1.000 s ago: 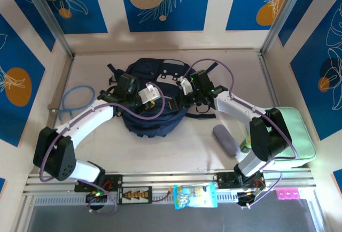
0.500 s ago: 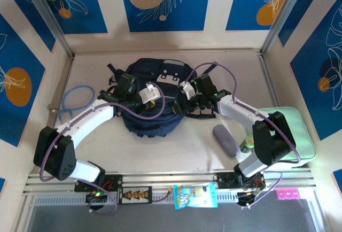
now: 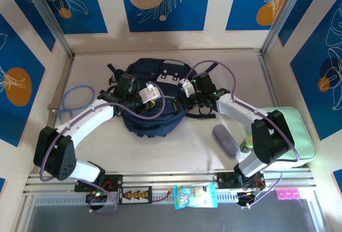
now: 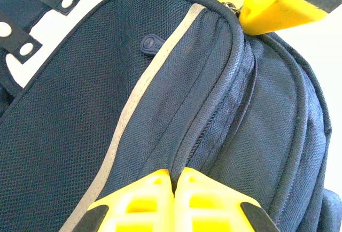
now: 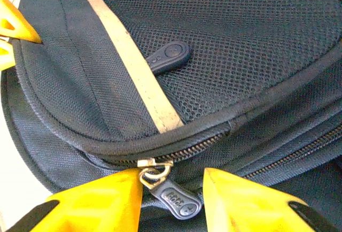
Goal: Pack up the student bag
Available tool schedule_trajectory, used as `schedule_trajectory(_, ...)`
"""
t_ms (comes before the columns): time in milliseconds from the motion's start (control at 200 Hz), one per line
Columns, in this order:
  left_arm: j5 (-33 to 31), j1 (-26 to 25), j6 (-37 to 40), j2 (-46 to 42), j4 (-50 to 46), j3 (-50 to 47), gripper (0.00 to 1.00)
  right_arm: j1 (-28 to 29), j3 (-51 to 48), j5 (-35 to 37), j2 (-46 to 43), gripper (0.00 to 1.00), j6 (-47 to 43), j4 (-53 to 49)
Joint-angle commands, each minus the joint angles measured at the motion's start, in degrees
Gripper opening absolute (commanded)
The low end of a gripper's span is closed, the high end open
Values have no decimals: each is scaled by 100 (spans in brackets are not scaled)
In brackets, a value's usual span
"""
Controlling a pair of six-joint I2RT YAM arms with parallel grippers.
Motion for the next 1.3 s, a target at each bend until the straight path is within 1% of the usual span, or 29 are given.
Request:
schedule_trajectory(0,120,-5,-60,35,-77,180,2,73,186,-27,118,32,-78,0)
schedule_trajectory(90,111,-4,-60,39,-69,189,2,104,221,31,176,32,-78,-22)
schedule_trajectory(170,81,-3,-62,44,-78,200,2,109,220,90,189,27,-78,-33)
schedule_trajectory(310,19,-2,-105,86,-65,232,2,114,144,135,100,11,-70,-108)
schedule_trajectory(355,-17,-5,-144,109,-64,245,2,122,110,131,37,9,-48,-163)
schedule_trajectory(495,-152,-8,-359,225,53,296,0,176,-36,-160,-240,8,57,-342)
schedule_trajectory(670,-112,-23,-754,457,305,360,0,464,-183,-402,-508,8,467,-322)
schedule_trajectory(790,149,-110,-966,601,526,400,0,741,-275,-400,-538,9,976,2)
schedule_trajectory(935,150,-180,-1181,671,808,395,0,945,-485,-165,-482,10,1699,563)
schedule_trajectory(1000,176,-173,-1246,652,951,321,0,983,-604,-142,-500,13,1976,786)
schedule_trajectory(1095,97,-180,-1287,562,1123,185,0,945,-919,-9,-775,21,2382,1168)
schedule_trajectory(1180,67,-172,-1237,431,1194,56,0,719,-1175,77,-1212,32,2789,1331)
schedule_trajectory(1245,87,-171,-1194,325,1248,-61,0,498,-1307,151,-1558,43,3130,1336)
schedule_trajectory(1295,100,-172,-1147,246,1275,-146,1,336,-1360,92,-1772,50,3370,1336)
